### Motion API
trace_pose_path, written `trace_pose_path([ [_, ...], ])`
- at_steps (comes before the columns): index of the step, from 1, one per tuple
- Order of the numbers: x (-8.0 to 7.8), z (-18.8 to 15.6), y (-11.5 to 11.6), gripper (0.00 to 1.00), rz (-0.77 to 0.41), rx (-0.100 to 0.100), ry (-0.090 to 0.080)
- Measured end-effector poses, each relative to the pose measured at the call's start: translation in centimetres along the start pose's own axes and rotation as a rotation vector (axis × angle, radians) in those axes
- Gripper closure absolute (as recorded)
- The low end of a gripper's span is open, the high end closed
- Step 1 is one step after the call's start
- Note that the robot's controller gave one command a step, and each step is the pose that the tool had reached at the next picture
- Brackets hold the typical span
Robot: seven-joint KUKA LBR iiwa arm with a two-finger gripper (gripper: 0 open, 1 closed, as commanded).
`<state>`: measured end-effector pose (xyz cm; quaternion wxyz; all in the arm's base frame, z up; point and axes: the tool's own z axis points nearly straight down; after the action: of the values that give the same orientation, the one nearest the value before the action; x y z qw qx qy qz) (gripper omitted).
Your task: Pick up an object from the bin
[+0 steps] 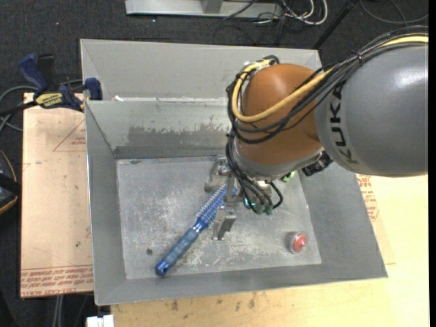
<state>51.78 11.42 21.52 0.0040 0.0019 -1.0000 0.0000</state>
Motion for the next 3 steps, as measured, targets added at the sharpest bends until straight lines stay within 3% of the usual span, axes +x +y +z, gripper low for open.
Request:
trace_pose_path([
  [1,-6.27,14.02,-4.88,0.0,-0.378,-0.004,-0.011],
  [3,-6.54,13.55,-4.66,0.0,-0.375,0.0,-0.011],
])
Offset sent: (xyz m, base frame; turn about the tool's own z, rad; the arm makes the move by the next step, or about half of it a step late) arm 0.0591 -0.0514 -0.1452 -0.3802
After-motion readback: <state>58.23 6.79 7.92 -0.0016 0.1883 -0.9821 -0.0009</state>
